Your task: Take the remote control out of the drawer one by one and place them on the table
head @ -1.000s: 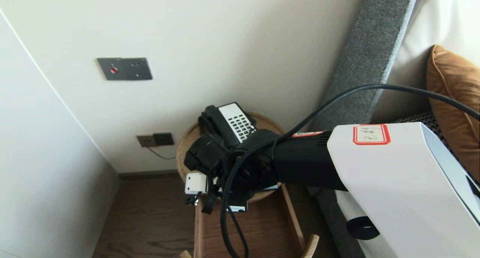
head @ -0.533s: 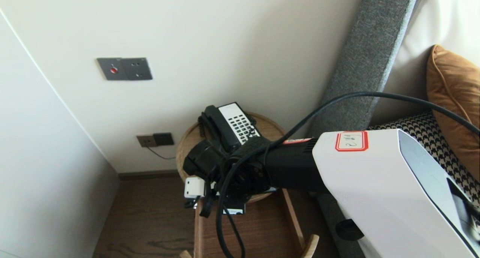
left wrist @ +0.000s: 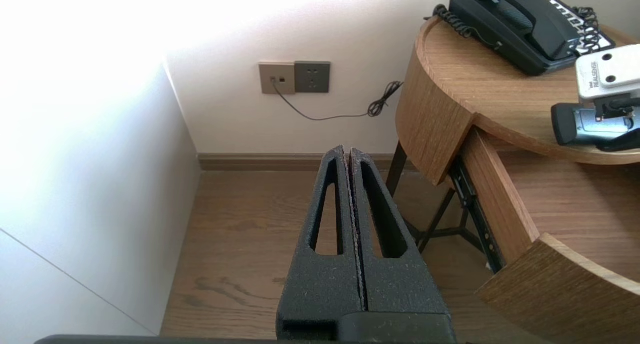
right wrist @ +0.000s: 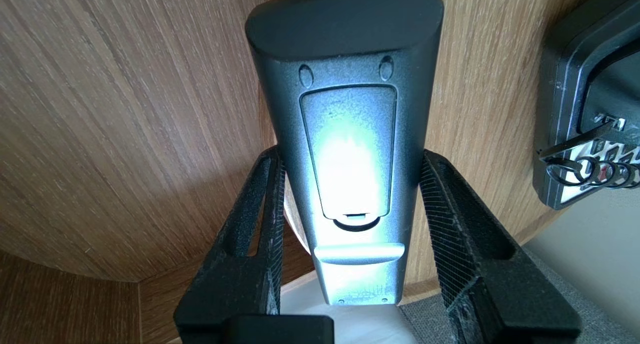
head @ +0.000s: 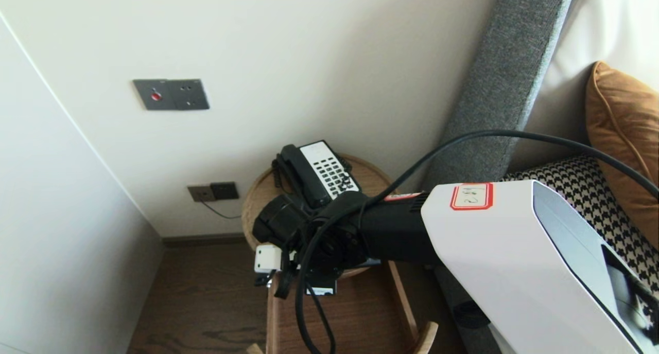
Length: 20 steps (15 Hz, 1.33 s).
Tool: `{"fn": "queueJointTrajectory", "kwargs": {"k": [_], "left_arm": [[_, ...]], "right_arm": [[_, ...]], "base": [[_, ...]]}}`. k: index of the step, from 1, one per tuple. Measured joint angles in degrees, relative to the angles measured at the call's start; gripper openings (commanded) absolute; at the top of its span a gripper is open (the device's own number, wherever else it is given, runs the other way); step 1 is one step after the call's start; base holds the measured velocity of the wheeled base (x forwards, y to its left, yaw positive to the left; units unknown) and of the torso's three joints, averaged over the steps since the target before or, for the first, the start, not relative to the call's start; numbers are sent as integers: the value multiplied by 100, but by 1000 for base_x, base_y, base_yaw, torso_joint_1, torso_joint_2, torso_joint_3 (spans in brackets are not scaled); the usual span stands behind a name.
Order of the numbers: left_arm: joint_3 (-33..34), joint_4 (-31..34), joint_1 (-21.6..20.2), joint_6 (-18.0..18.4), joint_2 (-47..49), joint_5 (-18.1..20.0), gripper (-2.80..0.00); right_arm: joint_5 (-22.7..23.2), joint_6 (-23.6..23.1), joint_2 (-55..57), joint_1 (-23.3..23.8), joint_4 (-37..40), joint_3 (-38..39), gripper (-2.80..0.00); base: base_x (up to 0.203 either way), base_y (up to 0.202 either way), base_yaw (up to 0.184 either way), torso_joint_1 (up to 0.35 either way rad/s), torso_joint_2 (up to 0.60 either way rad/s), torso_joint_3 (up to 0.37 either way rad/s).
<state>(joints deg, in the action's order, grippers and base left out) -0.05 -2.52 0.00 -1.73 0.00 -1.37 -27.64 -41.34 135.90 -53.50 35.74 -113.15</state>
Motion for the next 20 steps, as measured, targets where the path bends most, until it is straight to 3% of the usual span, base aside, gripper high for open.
{"fn": "queueJointTrajectory", "kwargs": {"k": [20], "left_arm": [[0, 0, 0, 0, 0, 0, -280]], "right_arm": [[-44, -9, 121, 32, -152, -5, -280]], "base": [[0, 0, 0, 0, 0, 0]]}}
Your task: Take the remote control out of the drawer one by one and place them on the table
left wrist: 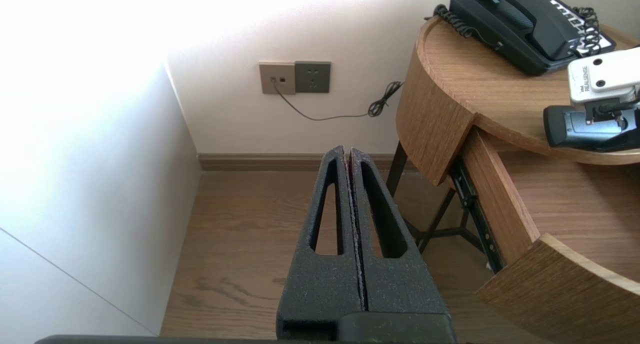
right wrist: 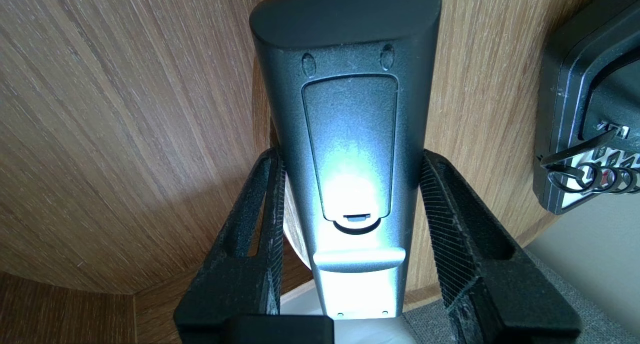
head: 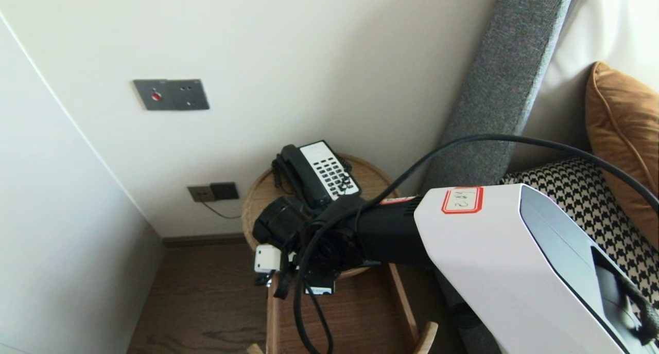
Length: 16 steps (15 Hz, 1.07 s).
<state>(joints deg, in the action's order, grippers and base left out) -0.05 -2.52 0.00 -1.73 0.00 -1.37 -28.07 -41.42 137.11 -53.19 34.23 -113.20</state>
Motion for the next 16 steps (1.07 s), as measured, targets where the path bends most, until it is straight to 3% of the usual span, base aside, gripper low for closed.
{"fn": "queueJointTrajectory", "kwargs": {"k": [10, 11, 16], "left_arm": [[0, -1, 0, 2, 0, 2, -280], [0, 0, 0, 0, 0, 2, -280], [0, 0, 0, 0, 0, 2, -280]], "right_arm": [[0, -2, 7, 35, 3, 6, -280], [0, -2, 10, 35, 0, 6, 0], [-10, -6, 35, 49, -78, 2, 0]], "base": [[0, 0, 0, 0, 0, 0], [0, 0, 0, 0, 0, 0], [0, 0, 0, 0, 0, 0]]}}
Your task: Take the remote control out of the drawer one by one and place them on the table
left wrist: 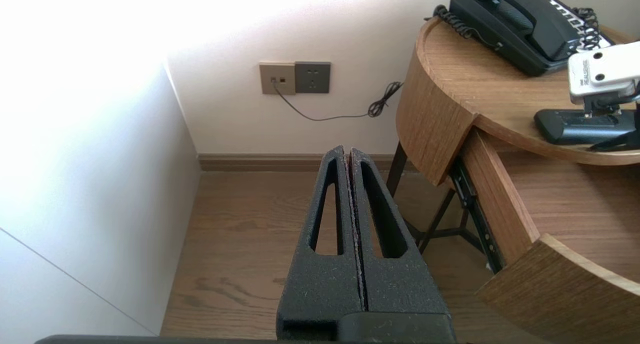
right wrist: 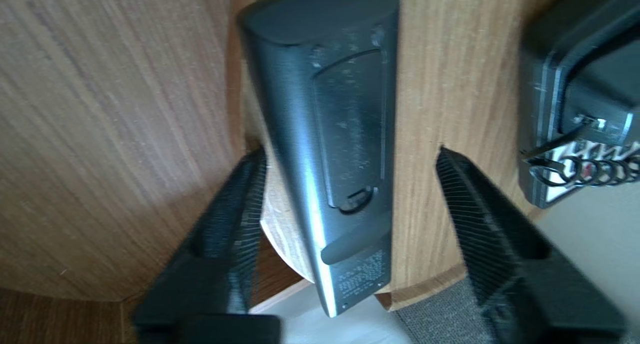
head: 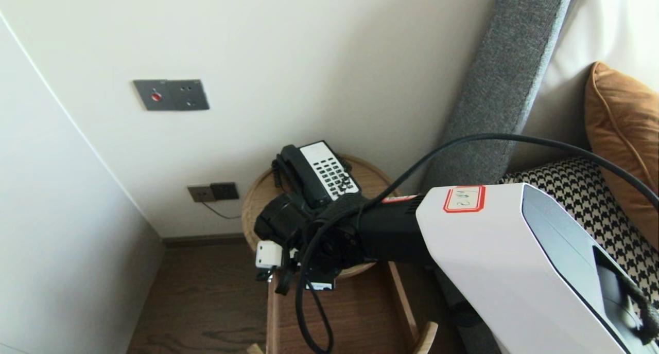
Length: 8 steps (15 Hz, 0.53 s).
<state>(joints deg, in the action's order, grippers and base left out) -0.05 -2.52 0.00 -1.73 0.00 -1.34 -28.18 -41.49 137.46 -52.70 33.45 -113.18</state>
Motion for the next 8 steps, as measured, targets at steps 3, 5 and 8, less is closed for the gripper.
{"fn": "queueJointTrajectory", "kwargs": {"k": [3, 5, 8], "left_arm": [[5, 0, 0, -1, 0, 2, -280], [5, 0, 0, 0, 0, 2, -280], [5, -1, 0, 0, 0, 0, -280]], "right_arm": [[-5, 2, 9, 0, -13, 6, 0], [-3, 17, -32, -7, -3, 9, 0], [-106, 37, -179, -18, 43, 17, 0]], "base": [[0, 0, 0, 0, 0, 0], [0, 0, 0, 0, 0, 0], [0, 0, 0, 0, 0, 0]]}}
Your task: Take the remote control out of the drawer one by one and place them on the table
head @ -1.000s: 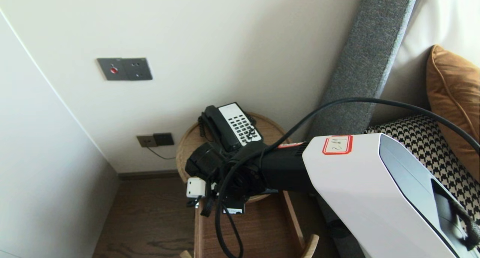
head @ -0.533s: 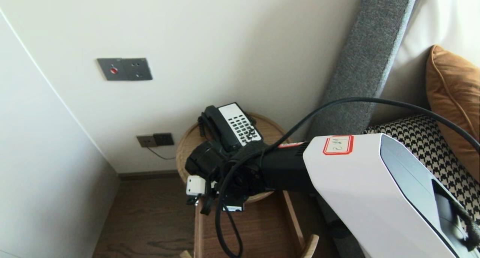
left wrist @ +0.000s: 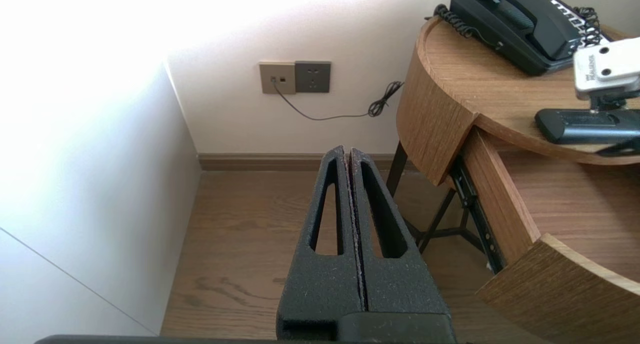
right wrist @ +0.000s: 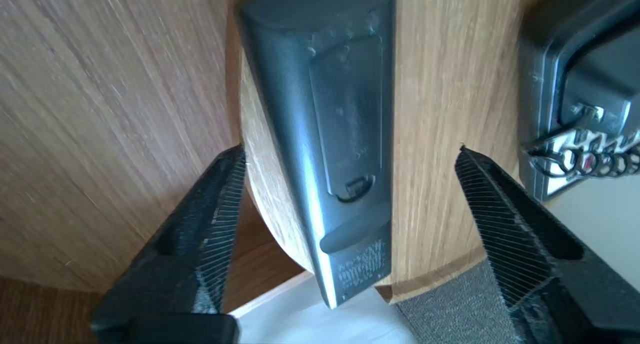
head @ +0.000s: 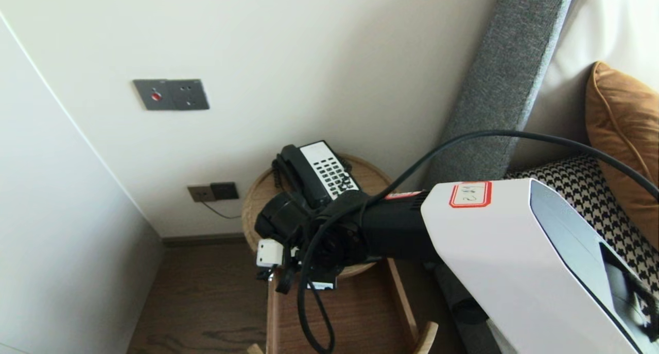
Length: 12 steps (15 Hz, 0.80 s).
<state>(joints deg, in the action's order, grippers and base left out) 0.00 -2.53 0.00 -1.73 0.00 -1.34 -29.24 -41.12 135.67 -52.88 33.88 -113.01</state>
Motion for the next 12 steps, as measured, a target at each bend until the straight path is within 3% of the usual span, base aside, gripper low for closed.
{"fn": "queueJointTrajectory", "kwargs": {"k": [5, 6, 7, 12], "left_arm": [[-5, 1, 0, 2, 0, 0, -280], [-5, 1, 0, 0, 0, -2, -280], [-5, 1, 0, 2, 0, -3, -280], [-5, 1, 0, 0, 0, -4, -280]], "right_arm": [[-255, 85, -509, -37, 44, 5, 0], [-318, 108, -649, -39, 51, 9, -41], [-392, 144, -782, -41, 52, 22, -280], [-602, 585, -1628, -16, 366, 123, -280]], "base": [[0, 0, 0, 0, 0, 0], [0, 0, 0, 0, 0, 0], [0, 0, 0, 0, 0, 0], [0, 0, 0, 0, 0, 0]]}}
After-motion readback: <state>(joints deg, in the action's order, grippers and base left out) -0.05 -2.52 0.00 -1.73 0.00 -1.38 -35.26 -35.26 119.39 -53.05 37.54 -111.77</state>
